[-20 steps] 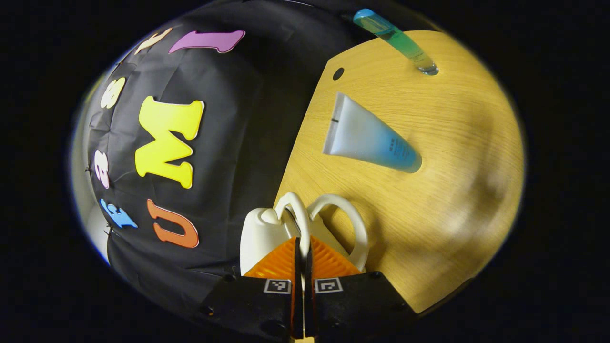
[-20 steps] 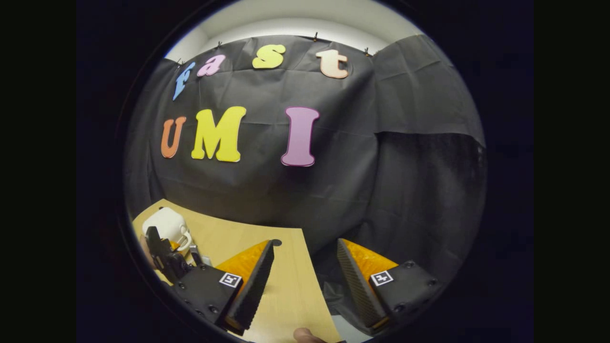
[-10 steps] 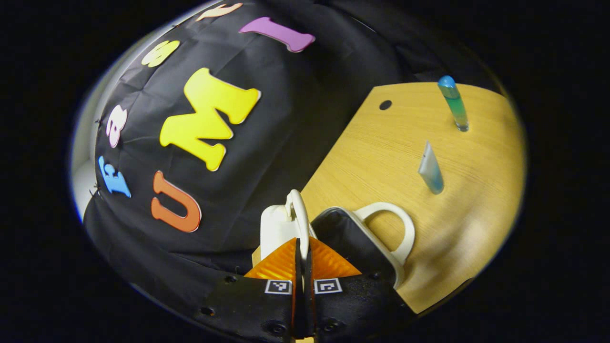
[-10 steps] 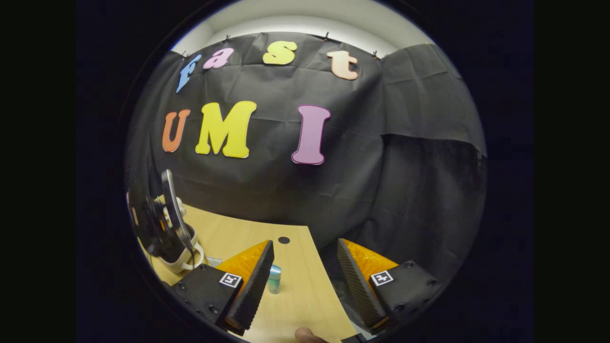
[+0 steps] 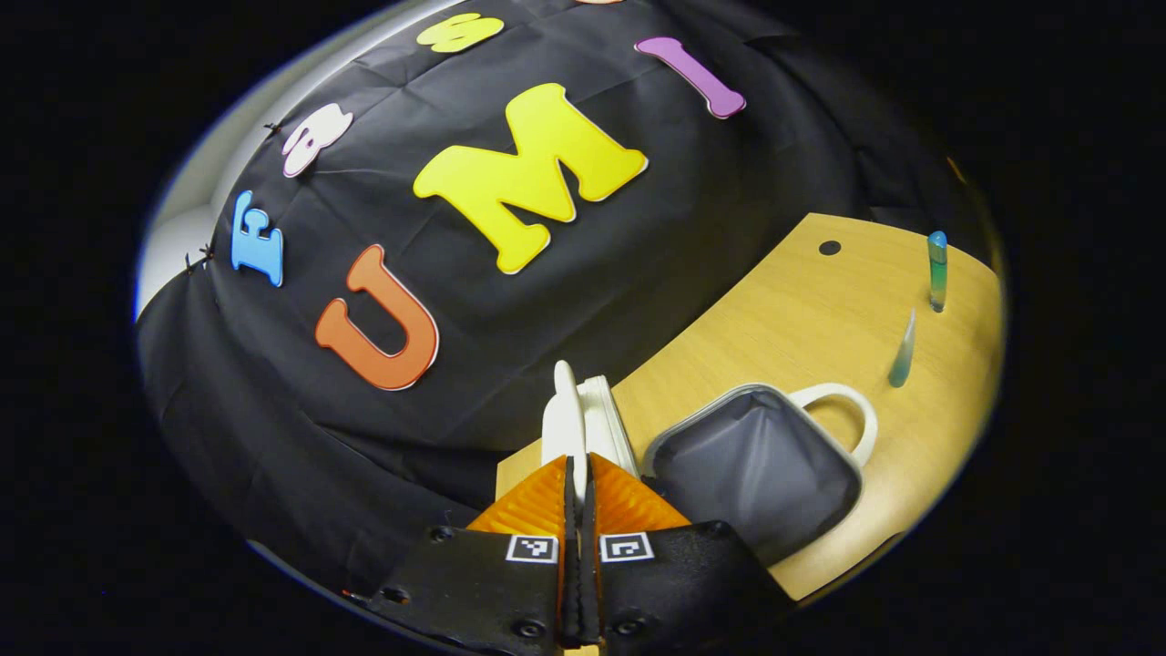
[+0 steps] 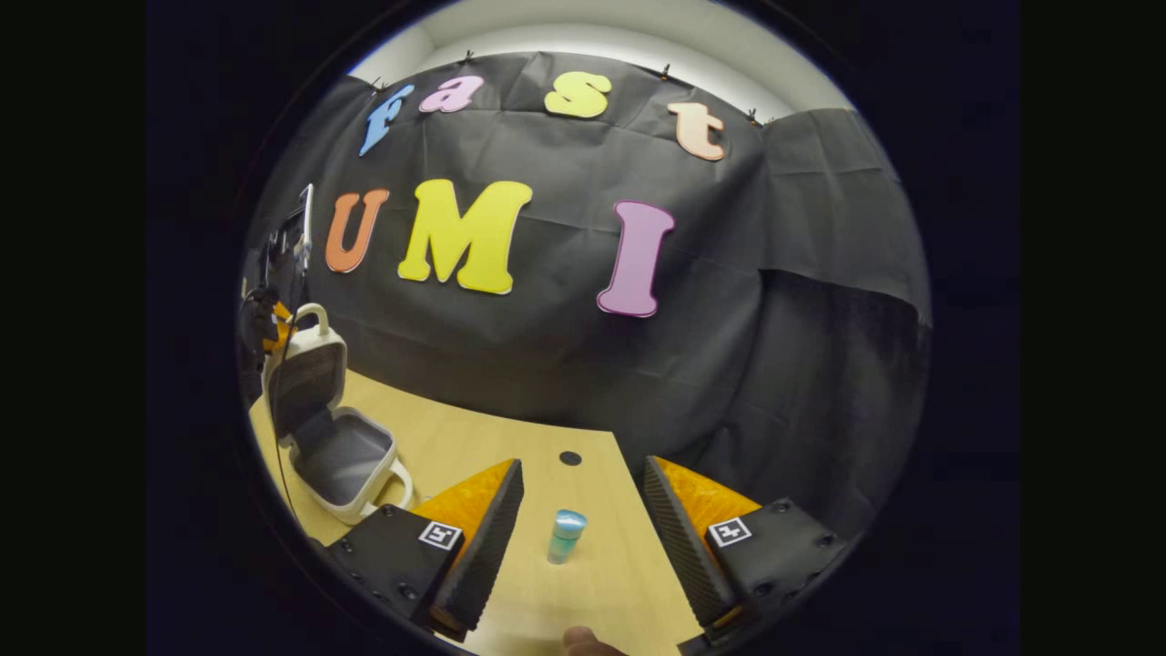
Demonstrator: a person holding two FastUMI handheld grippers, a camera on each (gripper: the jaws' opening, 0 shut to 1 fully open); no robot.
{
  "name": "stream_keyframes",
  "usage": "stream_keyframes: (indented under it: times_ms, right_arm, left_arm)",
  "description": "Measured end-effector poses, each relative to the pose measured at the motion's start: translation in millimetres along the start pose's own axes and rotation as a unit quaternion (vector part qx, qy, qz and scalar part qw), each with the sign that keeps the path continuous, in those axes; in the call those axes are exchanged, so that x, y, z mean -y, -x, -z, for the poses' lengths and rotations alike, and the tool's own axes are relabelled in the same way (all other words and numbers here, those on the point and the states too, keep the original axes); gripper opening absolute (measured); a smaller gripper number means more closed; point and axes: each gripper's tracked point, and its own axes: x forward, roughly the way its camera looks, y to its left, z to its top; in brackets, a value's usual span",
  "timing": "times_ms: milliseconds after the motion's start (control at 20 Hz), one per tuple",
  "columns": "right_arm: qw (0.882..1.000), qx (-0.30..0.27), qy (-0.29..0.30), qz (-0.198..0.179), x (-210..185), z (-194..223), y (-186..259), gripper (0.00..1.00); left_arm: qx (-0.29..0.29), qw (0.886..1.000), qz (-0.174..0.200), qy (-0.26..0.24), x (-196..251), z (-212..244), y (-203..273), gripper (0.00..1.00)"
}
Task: First open the suitcase, pack the skin care products into it, and then close the suitcase.
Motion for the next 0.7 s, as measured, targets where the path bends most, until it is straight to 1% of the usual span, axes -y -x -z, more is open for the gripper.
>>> stream_keyframes:
  times_ms: [100,300,350,550,700]
  right_arm:
    - [1.000,0.000,0.008,0.003,-7.6,-3.1,-1.6,0.80]
    - [1.000,-0.021,0.002,0.012,-17.5,1.2,-3.9,0.80]
    - [1.000,-0.026,0.001,0.015,-19.7,2.4,-3.7,0.80]
    - [0.999,-0.044,0.003,0.029,-29.3,8.0,-3.5,0.80]
    - [0.998,-0.055,0.004,0.036,-38.0,11.8,-2.1,0.80]
  left_arm:
    - [0.010,0.999,0.004,0.031,-16.4,13.3,-5.7,0.03]
    - [0.026,0.995,0.021,0.097,-48.3,41.9,-18.3,0.03]
    - [0.030,0.994,0.020,0.106,-56.8,50.1,-21.7,0.03]
    - [-0.006,0.993,-0.002,0.118,-90.4,113.2,-41.0,0.03]
    - [-0.041,0.988,-0.002,0.146,-100.3,166.9,-56.7,0.03]
